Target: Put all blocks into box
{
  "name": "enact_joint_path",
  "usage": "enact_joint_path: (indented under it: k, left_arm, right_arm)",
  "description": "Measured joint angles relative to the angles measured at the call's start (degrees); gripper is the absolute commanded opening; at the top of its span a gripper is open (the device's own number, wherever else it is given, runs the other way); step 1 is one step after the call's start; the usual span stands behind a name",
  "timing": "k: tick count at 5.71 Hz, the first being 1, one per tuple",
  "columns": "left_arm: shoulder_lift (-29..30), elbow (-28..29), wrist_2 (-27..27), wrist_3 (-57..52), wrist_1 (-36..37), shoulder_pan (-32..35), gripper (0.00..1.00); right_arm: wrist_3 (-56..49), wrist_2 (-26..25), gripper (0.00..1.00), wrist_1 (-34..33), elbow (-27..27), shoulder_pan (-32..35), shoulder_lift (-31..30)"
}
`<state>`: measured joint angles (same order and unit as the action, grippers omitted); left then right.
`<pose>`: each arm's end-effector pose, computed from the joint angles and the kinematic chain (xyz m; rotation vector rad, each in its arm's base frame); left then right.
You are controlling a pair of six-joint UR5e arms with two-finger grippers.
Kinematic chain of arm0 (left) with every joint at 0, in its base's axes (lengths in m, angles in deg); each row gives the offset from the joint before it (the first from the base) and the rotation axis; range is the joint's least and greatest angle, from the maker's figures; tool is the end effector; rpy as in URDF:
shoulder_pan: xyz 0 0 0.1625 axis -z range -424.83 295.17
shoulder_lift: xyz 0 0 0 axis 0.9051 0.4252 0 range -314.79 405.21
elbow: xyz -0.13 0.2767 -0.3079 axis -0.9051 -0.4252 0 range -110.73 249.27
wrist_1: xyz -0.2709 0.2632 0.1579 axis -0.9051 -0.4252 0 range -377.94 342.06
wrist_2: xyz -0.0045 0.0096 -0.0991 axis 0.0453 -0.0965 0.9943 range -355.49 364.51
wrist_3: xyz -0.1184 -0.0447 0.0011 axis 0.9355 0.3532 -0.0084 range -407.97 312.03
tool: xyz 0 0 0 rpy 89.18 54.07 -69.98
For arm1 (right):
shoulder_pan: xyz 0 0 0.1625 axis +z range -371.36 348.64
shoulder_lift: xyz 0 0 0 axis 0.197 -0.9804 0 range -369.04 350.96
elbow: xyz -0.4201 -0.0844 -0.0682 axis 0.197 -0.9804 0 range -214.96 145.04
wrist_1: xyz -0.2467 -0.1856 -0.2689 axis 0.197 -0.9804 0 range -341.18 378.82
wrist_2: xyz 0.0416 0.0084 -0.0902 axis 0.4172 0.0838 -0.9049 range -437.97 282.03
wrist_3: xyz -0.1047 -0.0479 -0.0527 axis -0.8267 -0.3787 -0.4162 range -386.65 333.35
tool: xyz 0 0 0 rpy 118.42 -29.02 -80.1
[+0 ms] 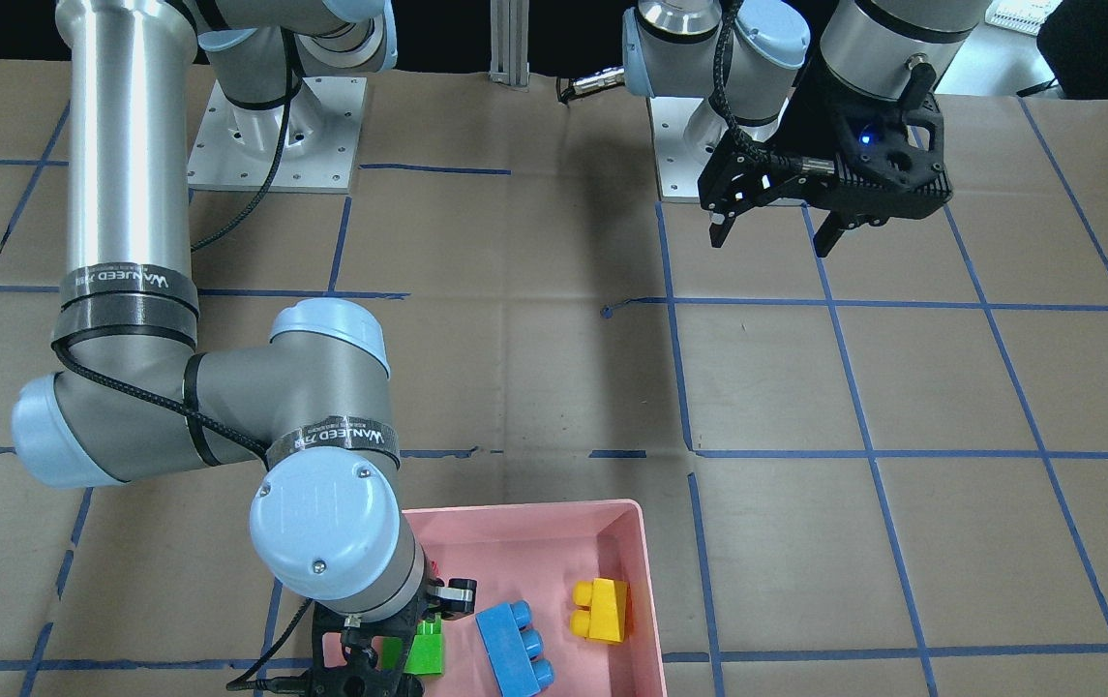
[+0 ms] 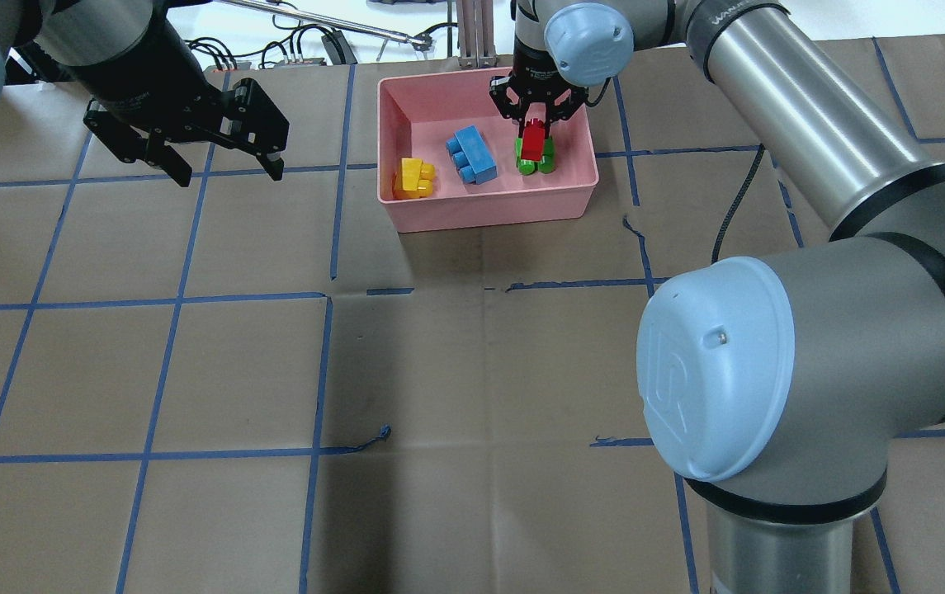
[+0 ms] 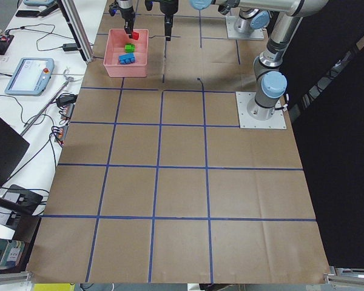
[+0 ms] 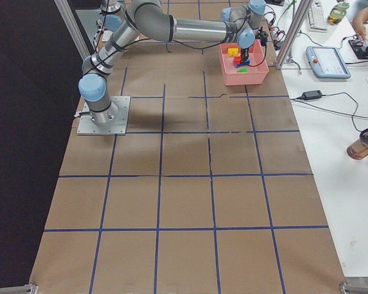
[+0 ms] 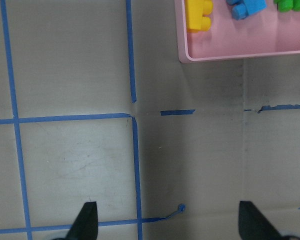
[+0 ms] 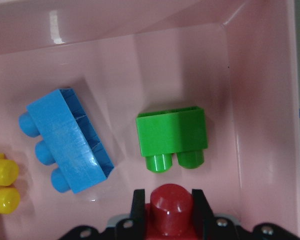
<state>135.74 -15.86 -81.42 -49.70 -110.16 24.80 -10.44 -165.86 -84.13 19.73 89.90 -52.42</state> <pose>-0.1391 -0.4952 0.5031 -0.0385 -3.0704 0.0587 0.2912 -0.7559 0.2609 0.1328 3.0960 -0.0293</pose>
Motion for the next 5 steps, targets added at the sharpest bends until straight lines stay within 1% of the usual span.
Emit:
enact_joint_path:
  k: [2,3,4,5]
  left_arm:
    - [-0.1,0.1,-0.1,0.1,0.5,-0.2,1.00]
    - [-0.2,0.1,-0.1,0.1,0.6,-0.2,1.00]
    - [-0.2,0.1,-0.2,0.1,0.5,-0.2,1.00]
    - [-0.2,0.1,-0.2,0.1,0.4,-0.2,1.00]
  right_arm:
    - [1.7,1.7,1.00,-0.5,0.0,0.1,0.0]
    - [1.7,2.6,1.00,0.1,0.0,0.0,-1.4]
    - [1.1,2.6,1.00,3.1,0.3,-0.6,-4.0]
    - [-1.3,2.3,0.99,8.1,1.0,-1.6,-7.6]
